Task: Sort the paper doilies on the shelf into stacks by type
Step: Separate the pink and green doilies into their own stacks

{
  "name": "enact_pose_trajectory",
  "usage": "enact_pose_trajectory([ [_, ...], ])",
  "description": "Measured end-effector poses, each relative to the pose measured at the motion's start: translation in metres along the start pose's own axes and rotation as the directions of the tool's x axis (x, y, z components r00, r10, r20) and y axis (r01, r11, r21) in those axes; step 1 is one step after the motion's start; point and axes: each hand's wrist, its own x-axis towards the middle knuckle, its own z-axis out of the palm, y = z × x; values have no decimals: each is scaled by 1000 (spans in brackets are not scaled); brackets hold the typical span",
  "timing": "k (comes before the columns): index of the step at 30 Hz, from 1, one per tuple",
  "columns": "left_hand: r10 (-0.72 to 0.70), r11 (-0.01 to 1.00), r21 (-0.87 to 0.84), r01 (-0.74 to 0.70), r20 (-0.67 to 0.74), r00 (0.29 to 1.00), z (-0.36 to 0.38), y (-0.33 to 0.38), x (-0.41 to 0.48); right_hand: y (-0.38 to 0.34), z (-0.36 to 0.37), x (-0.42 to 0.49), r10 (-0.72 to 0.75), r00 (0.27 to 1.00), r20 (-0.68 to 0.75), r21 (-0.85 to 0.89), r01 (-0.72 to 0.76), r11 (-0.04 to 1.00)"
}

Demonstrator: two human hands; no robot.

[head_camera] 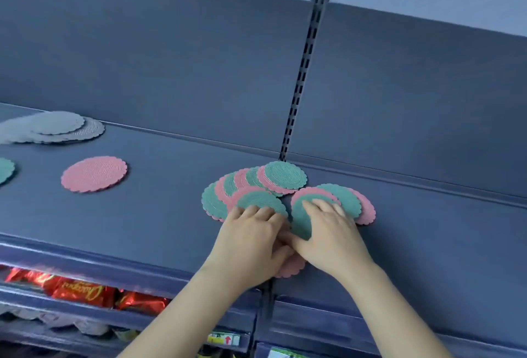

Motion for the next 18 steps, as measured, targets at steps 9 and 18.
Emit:
enact_pose_trajectory([
  [9, -466, 885, 82, 459, 194, 863, -1, 72, 11, 83, -7, -8, -124, 992, 16, 297, 113, 948],
  [18, -706, 635, -240, 735, 207, 677, -22, 71, 12, 100, -19, -14, -61, 996, 63, 416, 29, 909],
])
